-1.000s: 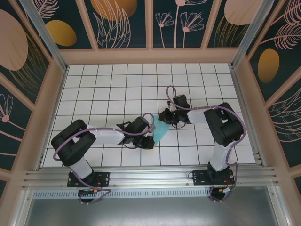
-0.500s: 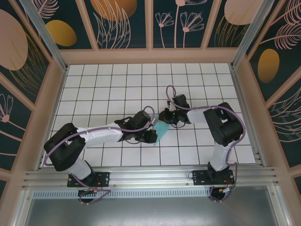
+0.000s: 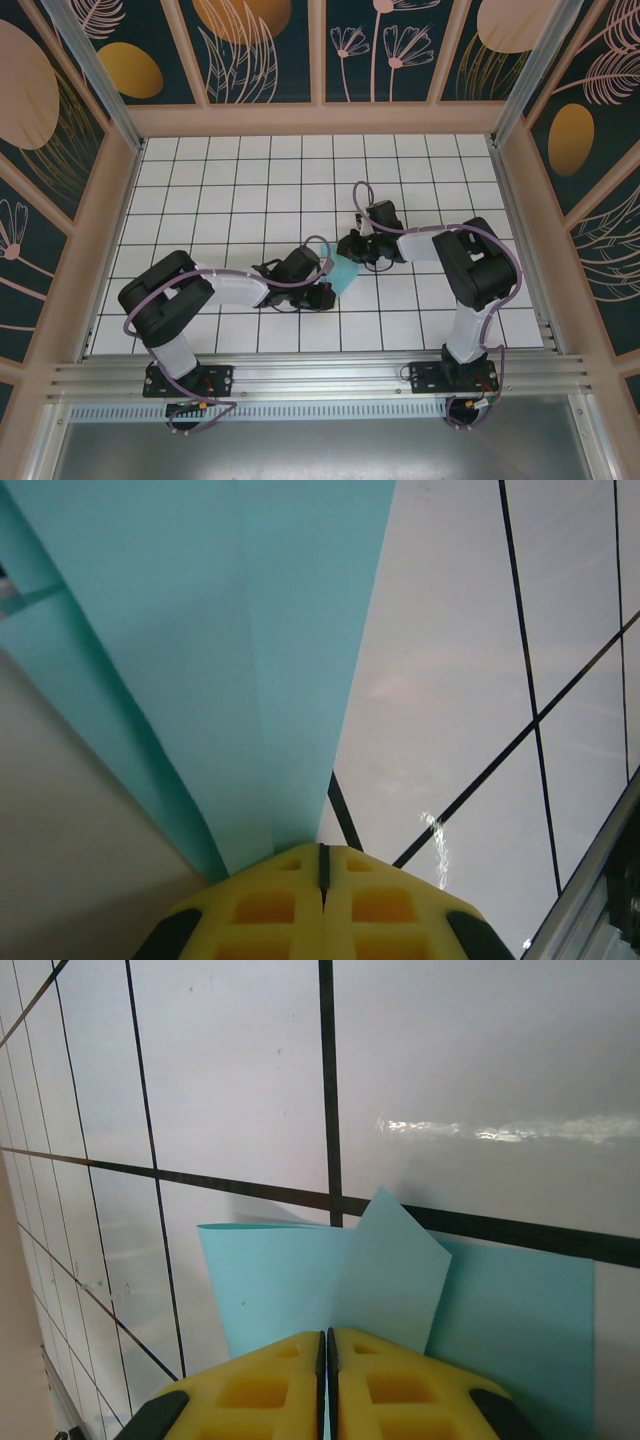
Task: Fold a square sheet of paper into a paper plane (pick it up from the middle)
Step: Fourth fold the wing at the center of the table.
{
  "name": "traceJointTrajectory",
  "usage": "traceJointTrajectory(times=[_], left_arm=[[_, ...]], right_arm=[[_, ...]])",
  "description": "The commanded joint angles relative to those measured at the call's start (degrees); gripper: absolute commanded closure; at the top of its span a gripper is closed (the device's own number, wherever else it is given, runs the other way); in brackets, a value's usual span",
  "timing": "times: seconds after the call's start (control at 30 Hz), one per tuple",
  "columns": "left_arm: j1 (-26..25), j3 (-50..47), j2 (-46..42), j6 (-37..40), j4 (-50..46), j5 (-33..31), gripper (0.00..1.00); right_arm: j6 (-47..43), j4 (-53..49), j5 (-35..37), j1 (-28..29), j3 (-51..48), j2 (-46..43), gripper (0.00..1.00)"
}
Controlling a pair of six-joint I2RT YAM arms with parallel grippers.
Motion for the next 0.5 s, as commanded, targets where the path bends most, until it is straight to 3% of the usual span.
traceJointTrajectory(times=[0.0,0.17,0.3,0.47], left_arm=[[-0.7,-5.4,0.1,-2.0,-3.2,5.3,0.98],[-0.6,-8.9,-4.7,-0.7,-3.7,7.7,0.97],[-0.6,-8.1,-9.8,-2.0,-2.4,5.0,0.98],[0.9,-4.1,-15.9,-1.1,-3.9,-2.9,1.0]], right_arm=[[-1.0,-4.7,7.4,0.5,-1.8,4.8,0.86],[-1.2,-4.8,7.1,0.6,-1.5,4.9,0.86],[-1.2,-3.7,4.9,0.8,-1.4,3.8,0.85],[-2.8,-4.0,2.4,1.4,-0.1,-2.1,0.8]])
